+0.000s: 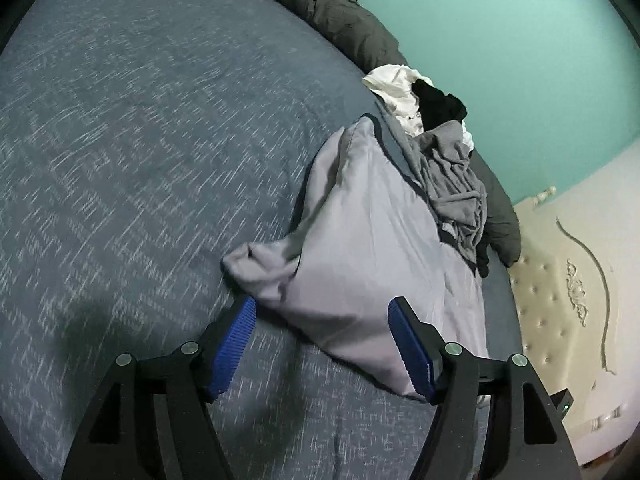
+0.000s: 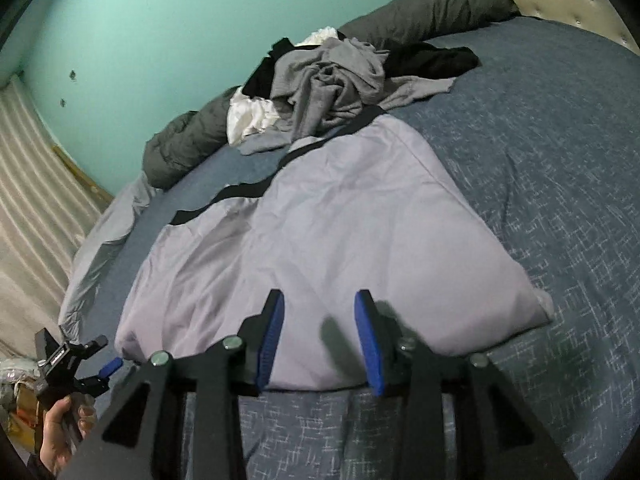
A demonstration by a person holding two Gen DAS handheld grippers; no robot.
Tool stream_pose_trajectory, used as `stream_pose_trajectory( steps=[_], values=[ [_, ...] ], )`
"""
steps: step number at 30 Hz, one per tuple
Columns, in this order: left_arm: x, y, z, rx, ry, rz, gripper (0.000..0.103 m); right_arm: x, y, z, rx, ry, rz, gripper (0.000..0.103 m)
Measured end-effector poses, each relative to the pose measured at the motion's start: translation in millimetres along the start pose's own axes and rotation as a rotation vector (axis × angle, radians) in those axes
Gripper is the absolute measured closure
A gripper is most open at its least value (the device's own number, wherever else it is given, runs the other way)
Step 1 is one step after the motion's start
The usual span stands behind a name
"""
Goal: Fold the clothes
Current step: 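Push the folded jacket bundle together with both tools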
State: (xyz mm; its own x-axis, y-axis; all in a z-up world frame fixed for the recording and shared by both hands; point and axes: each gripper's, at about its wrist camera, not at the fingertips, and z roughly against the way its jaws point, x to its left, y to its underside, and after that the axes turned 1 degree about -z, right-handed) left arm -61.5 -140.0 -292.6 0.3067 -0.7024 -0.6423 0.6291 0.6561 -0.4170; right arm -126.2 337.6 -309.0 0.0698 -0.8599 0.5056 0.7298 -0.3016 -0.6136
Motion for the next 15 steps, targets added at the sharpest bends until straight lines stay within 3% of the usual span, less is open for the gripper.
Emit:
stream_pose_trajectory(
  steps=[4,9,11,15],
  values=[
    [-1,2,-5,0.005,-0.011,0.003,0.03,10,6,-8,0.026,-0.047,0.008,0.066],
    [-4,2,-11,0.012,-0.018,-0.015,0.03,62,13,-30,0.102,-0.149,0.115,0.068],
    [-4,1,-11,0.013,-0.016,-0.022,0.03,81,18,-45,0.144,-0.152,0.155,0.082],
    [-2,0,-12,0.016,-0.011,-0.025,0.03,100,34,-78,0.258,-0.138,0.191,0.091]
  ],
)
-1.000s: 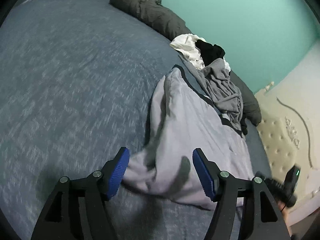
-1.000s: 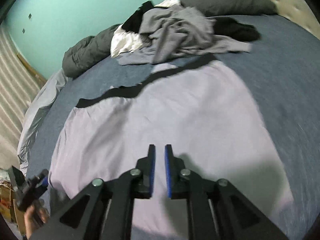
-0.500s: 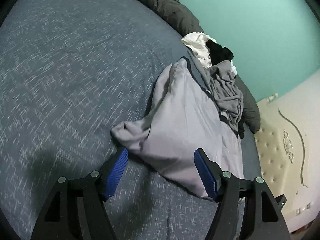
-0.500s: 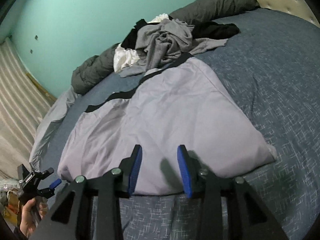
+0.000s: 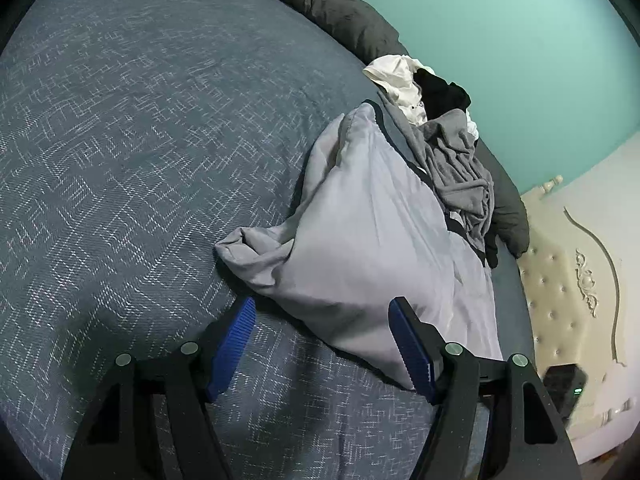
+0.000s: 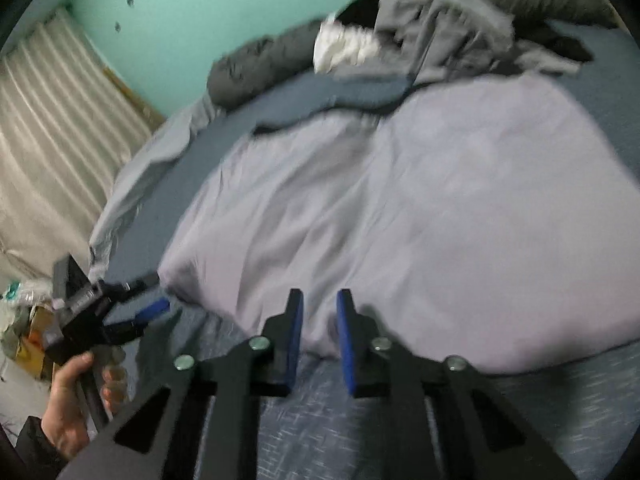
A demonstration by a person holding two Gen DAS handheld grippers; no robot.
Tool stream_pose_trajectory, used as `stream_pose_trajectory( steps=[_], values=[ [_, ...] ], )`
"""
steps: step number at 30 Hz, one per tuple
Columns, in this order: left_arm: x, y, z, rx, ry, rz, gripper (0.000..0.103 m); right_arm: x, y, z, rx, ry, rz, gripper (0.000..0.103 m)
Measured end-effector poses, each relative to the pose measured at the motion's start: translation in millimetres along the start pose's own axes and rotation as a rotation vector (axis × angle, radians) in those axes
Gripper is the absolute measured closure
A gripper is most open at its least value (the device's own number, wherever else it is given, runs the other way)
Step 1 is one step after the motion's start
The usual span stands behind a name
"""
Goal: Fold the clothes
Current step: 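Push the folded jacket bundle together with both tools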
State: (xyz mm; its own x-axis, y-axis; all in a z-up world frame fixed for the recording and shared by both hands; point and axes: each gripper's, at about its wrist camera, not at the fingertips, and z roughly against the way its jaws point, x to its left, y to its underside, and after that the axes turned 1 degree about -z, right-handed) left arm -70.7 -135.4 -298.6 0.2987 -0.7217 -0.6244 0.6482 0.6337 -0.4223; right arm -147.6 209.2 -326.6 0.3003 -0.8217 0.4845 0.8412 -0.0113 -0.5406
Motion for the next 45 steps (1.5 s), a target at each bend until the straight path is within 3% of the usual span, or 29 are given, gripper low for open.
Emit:
stream_pose_trajectory(
  steps=[5,9,17,22,25,30,37,39,41,44,45],
  values=[
    [1,-3,-2,0.002,0.004,-0.006,0.03,-8,18,-30,0.139,0.06,-0.014,0.102],
    [1,-4,-4,0.004,0.006,0.0,0.03,-12,29,-38,0.196,0.082,-0.011,0.102],
    [-2,-3,-3,0.005,0.004,-0.002,0.028,1,2,8,0.043,0.075,0.017,0.102],
    [-4,0,-3,0.004,0.011,0.005,0.026,-12,12,-20,0.144,0.053,-0.026,0.102],
    [0,3,-5,0.007,0.021,0.038,0.025,-18,8,3,0.084,0.026,-0.038,0.102],
    [3,10,-14,0.006,0.038,0.078,0.025,-51,-12,50,-0.037,0.079,-0.074,0.101],
    [15,-4,-24,-0.058,0.055,0.133,0.026,-97,-11,74,-0.098,0.099,-0.184,0.101],
    [17,-9,-28,-0.064,0.061,0.132,0.031,-103,-13,79,-0.117,0.1,-0.194,0.101],
    [13,-12,-31,-0.064,0.04,0.092,0.059,-109,-13,84,-0.131,0.101,-0.208,0.101],
    [1,-15,-29,-0.071,0.046,0.046,0.08,-112,-14,87,-0.138,0.1,-0.214,0.101],
    [-5,-15,-27,-0.077,0.052,0.028,0.082,-113,-14,89,-0.143,0.1,-0.214,0.101]
  ],
)
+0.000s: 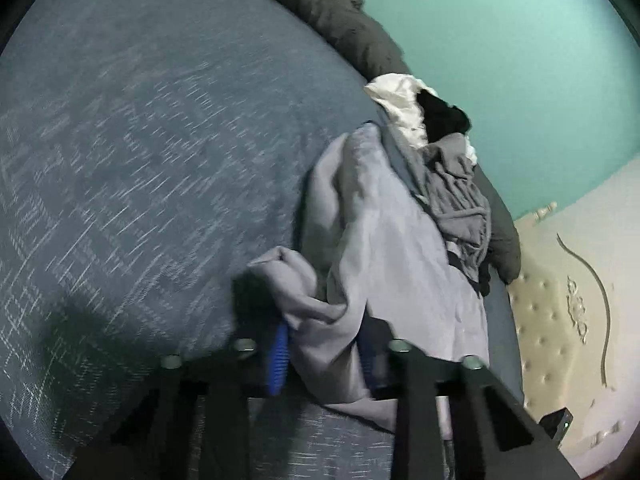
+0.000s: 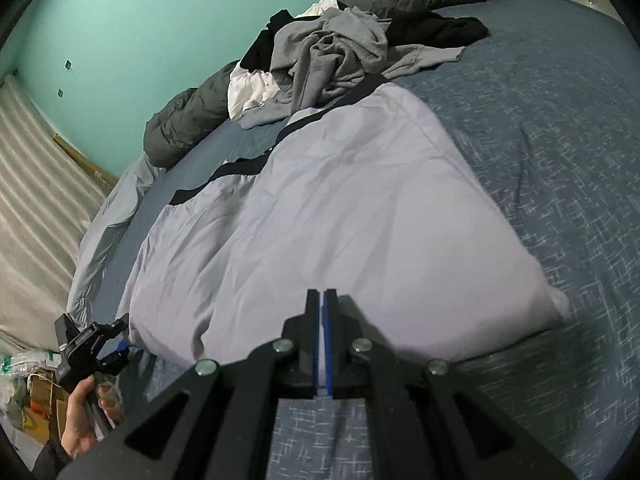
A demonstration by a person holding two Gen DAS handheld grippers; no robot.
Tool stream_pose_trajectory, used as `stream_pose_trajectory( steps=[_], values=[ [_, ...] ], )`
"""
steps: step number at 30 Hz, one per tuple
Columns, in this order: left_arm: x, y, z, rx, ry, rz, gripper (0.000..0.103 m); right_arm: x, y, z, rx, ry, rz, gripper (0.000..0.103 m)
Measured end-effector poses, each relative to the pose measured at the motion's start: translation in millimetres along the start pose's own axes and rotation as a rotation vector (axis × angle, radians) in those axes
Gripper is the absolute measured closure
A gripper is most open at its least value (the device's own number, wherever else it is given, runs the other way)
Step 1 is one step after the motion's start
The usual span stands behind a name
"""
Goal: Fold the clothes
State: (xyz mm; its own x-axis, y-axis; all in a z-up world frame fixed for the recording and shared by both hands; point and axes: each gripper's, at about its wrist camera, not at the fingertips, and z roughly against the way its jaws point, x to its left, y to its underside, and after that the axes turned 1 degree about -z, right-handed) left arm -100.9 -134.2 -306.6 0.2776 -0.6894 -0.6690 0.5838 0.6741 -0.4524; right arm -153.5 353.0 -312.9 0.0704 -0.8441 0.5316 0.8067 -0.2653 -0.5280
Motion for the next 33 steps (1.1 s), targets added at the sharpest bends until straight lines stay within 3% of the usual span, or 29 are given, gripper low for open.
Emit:
stream_pose_trajectory(
  steps=[4,9,14,20,24,27,30,32,33],
  values=[
    [-43,-4,8,-0.019,0.063,-0.107,0.091,-6,-4,5,-0.017,-0.001,-0.008,0.101],
    [-118,-9,10,-0.03,0.17,-0.222,0.091,-18,-8,14,-0.037,0.002,-0.034,0.101],
    [-213,4,-7,0.014,0.285,-0.357,0.091,-35,-13,29,-0.068,0.009,-0.068,0.101],
    [-314,68,-65,0.147,0.367,-0.516,0.092,-62,-21,59,-0.122,0.032,-0.132,0.101],
    [-344,129,-114,0.265,0.353,-0.61,0.092,-74,-28,80,-0.135,0.037,-0.161,0.101],
    [-342,167,-143,0.377,0.308,-0.628,0.09,-80,-34,93,-0.109,0.065,-0.126,0.101],
    [-343,188,-154,0.452,0.295,-0.656,0.075,-90,-43,99,-0.051,0.073,-0.118,0.101],
    [-345,187,-139,0.431,0.32,-0.672,0.049,-92,-49,101,-0.019,0.081,-0.11,0.101],
    [-345,184,-129,0.416,0.328,-0.672,0.044,-92,-53,101,-0.004,0.086,-0.103,0.101]
  ],
)
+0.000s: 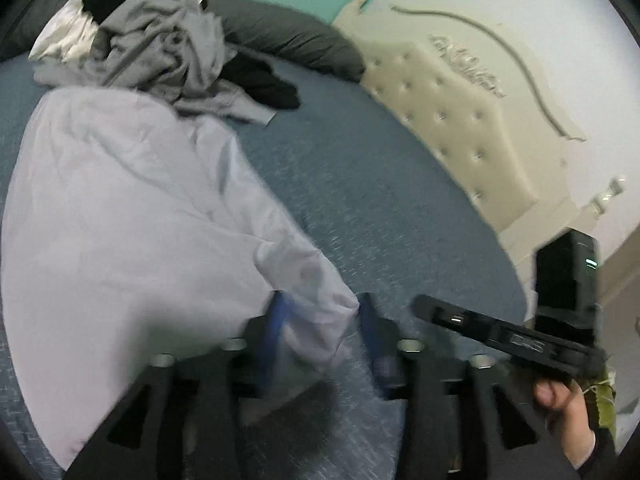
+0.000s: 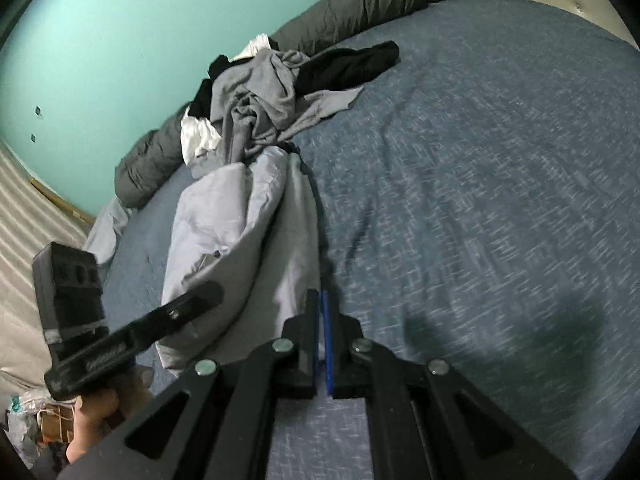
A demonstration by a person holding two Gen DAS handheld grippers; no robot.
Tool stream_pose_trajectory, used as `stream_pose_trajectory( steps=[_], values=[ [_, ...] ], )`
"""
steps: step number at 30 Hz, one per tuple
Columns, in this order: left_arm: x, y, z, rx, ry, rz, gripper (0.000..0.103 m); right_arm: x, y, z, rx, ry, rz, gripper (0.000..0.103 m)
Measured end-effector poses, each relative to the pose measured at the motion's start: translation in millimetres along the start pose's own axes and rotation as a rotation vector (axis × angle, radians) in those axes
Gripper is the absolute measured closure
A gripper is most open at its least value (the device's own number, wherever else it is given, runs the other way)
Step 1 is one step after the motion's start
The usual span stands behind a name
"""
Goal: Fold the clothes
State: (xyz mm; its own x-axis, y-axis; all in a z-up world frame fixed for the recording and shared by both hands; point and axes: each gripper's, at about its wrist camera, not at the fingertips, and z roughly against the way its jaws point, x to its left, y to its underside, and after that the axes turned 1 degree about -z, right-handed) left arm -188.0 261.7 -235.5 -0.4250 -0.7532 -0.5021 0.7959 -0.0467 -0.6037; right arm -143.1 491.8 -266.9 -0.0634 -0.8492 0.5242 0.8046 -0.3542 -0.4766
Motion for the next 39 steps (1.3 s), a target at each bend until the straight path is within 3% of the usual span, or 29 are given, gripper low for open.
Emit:
stream_pose_trajectory(
  steps=[1,4,5,6,8,13,16,20,25,32,39],
  values=[
    [-1,0,11,-0.017,-0.004,-0.007,0.039,1,-3,0,0.014,0.002,0.006,0.101],
    [4,-4,46,-0.071,-0.055,-0.019,0.039,10,-12,-5,0.055,-0.043,0.005,0.098],
    [8,-6,57,-0.089,-0.079,-0.015,0.039,15,-15,-7,0.064,-0.06,0.001,0.087],
    [12,-8,67,-0.106,-0.104,-0.011,0.039,22,-18,-9,0.07,-0.068,0.003,0.07],
    [29,-8,88,-0.136,-0.2,-0.003,0.039,39,-23,-14,0.075,-0.072,0.029,0.061],
    [83,4,110,-0.143,-0.345,0.08,0.039,91,-35,-26,0.069,-0.099,0.171,0.061],
    [99,13,110,-0.135,-0.392,0.092,0.039,113,-36,-51,0.119,-0.056,0.255,0.061],
    [114,22,102,-0.102,-0.403,0.107,0.039,119,-30,-80,0.164,0.048,0.339,0.061],
    [124,34,97,-0.083,-0.385,0.134,0.039,96,-19,-93,0.214,0.102,0.339,0.066],
    [123,37,91,-0.08,-0.379,0.134,0.039,79,-15,-83,0.211,0.062,0.317,0.067],
    [121,37,89,-0.074,-0.373,0.129,0.039,102,-5,-80,0.184,0.077,0.459,0.099]
  ],
)
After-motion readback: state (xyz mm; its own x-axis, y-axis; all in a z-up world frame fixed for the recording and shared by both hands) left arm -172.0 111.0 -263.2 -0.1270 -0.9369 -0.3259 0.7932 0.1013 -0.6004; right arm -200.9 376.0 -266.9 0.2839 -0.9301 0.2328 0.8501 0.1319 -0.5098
